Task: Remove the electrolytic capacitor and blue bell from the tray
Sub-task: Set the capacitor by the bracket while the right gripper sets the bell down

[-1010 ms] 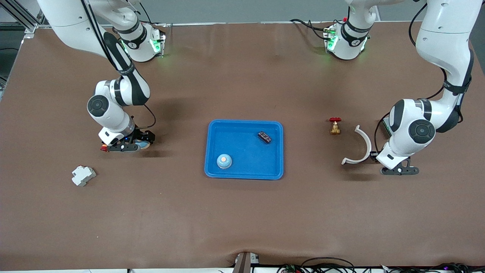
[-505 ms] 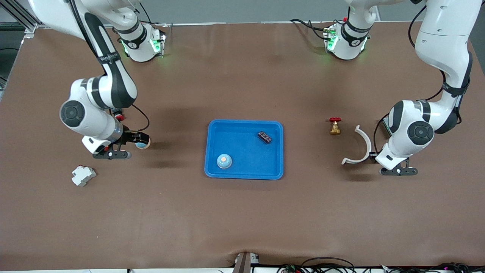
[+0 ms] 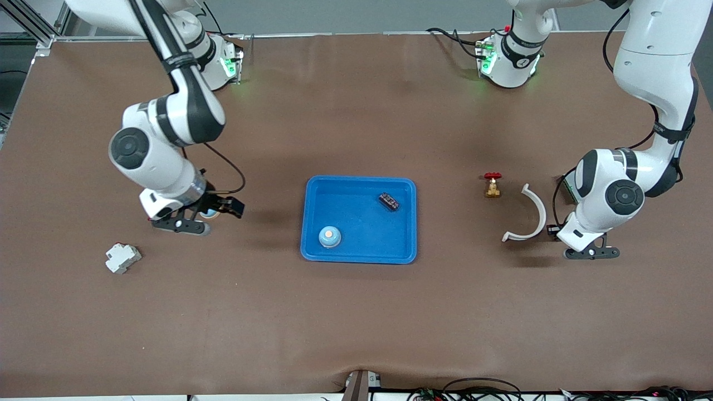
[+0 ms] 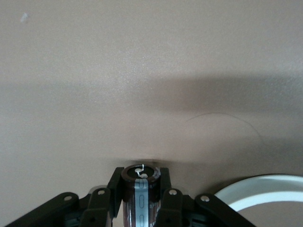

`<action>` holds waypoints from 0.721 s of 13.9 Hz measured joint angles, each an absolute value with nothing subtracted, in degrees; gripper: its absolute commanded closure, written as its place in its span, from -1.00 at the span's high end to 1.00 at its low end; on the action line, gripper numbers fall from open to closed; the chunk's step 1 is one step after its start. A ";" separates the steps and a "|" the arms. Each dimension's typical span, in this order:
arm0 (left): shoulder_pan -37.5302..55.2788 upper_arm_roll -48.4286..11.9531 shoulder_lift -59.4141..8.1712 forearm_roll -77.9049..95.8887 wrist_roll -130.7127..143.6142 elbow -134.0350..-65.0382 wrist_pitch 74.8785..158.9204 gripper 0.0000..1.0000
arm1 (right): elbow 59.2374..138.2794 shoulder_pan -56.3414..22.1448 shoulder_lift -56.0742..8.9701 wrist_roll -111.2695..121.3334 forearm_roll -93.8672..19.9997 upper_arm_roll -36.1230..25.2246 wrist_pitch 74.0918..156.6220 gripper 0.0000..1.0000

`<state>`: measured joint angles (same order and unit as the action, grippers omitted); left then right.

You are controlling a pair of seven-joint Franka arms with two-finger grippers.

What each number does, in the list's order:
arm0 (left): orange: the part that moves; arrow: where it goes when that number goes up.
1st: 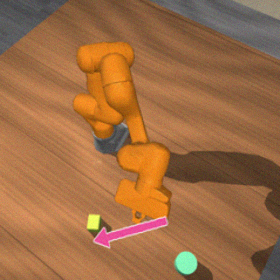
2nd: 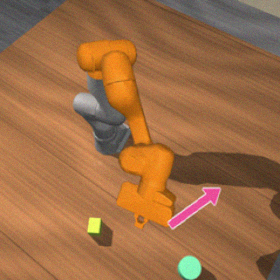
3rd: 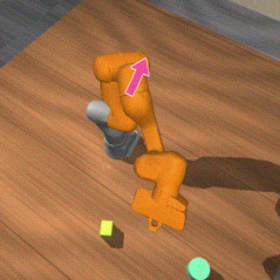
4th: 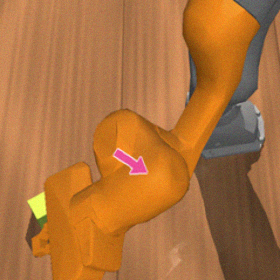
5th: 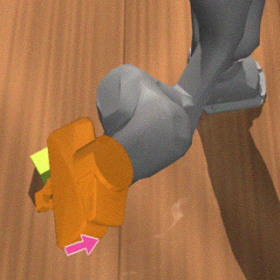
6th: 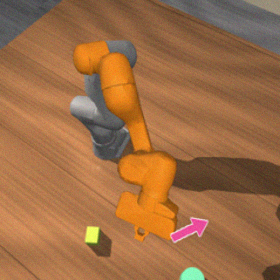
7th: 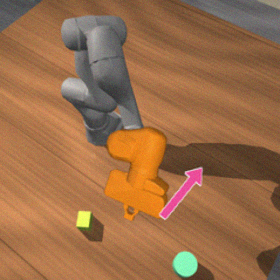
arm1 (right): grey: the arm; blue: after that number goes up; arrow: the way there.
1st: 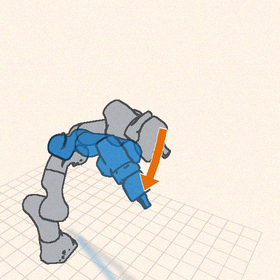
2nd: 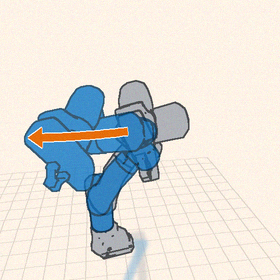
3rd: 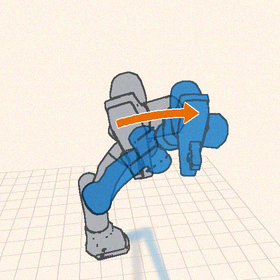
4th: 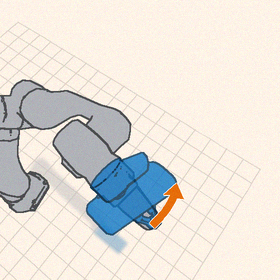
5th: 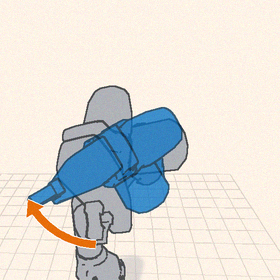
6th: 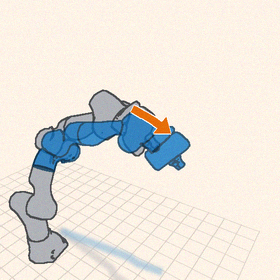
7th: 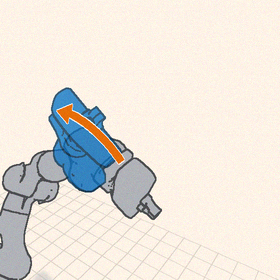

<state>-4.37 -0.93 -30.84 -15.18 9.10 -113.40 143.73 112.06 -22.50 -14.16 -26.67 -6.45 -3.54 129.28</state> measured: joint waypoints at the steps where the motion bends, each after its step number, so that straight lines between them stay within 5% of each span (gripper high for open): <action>1: -4.37 -0.94 -30.97 -14.35 9.10 -113.17 143.73 -1.00 | 111.06 -24.85 -14.41 -31.00 -6.44 -3.46 129.27 1.00; 3: -4.43 -0.94 -31.21 -13.84 9.10 -112.98 143.73 -1.00 | 108.87 -28.95 -15.79 -38.46 -6.41 -3.40 129.27 1.00; 6: -4.58 -0.94 -31.41 -13.70 9.10 -112.87 143.73 0.24 | 104.58 -33.08 -20.26 -46.18 -5.27 -3.41 129.42 1.00; 10: -4.59 -0.96 -31.47 -13.65 9.12 -112.62 143.69 1.00 | 97.00 -35.77 -28.10 -53.69 -2.56 -3.44 129.65 1.00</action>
<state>-4.59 -0.96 -31.47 -13.65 9.12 -112.62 143.69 97.00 -35.77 -28.10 -53.69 -2.56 -3.44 129.65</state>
